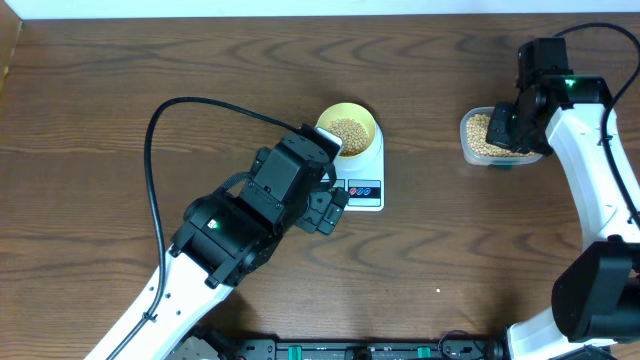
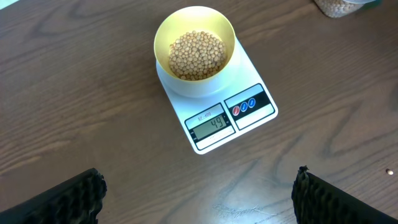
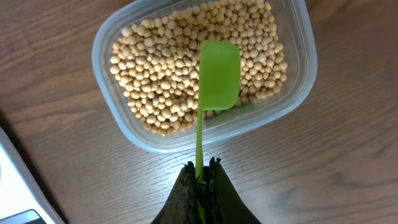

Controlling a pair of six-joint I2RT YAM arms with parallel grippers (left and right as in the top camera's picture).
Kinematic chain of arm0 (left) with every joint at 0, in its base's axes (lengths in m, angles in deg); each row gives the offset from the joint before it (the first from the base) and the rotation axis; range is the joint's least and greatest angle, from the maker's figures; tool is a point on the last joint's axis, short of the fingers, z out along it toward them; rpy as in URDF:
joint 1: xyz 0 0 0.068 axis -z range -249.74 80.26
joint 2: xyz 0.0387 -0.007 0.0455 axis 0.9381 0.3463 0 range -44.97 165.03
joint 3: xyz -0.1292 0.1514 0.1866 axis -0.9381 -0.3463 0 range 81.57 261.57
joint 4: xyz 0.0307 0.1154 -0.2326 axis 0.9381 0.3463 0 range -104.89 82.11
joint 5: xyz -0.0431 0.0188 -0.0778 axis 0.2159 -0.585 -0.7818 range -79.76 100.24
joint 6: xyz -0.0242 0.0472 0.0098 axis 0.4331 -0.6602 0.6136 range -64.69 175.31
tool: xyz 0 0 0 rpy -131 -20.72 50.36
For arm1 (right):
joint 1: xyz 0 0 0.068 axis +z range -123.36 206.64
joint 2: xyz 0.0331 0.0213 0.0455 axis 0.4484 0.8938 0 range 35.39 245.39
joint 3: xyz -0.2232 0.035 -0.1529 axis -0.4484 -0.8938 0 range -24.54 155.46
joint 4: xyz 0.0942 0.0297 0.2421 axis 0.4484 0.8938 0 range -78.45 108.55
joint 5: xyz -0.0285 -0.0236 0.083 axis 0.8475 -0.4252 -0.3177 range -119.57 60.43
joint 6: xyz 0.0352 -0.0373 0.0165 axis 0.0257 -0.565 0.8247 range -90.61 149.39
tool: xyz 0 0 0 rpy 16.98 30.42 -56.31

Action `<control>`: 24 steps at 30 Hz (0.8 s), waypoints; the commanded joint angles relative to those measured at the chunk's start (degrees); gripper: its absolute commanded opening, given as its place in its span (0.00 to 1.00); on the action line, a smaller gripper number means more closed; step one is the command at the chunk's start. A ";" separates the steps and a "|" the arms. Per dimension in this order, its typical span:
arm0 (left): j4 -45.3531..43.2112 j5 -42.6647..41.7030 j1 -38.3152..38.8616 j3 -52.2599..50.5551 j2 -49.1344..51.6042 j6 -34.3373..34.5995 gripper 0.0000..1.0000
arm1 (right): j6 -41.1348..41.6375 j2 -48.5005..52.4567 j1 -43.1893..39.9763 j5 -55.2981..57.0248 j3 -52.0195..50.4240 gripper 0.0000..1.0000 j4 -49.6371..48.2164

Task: Scoop item into bowl and weigh 50g on scale
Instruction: 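Dip the scoop into the tub and lift a small amount of soybeans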

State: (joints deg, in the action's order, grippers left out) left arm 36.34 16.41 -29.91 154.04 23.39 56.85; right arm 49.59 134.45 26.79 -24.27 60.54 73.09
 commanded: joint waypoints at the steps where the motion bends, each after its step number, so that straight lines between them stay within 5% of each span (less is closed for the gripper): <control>1: 0.20 0.52 -0.28 0.35 -0.31 0.44 0.98 | 5.81 -0.13 0.33 -0.31 -0.94 0.01 0.04; 24: 0.20 0.52 -0.28 0.37 -0.31 0.44 0.98 | 13.68 -0.02 0.22 -6.21 -3.72 0.01 -4.46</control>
State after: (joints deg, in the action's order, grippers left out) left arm 36.34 16.41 -29.91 154.04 23.39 56.85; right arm 61.92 134.45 26.79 -28.97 58.71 69.94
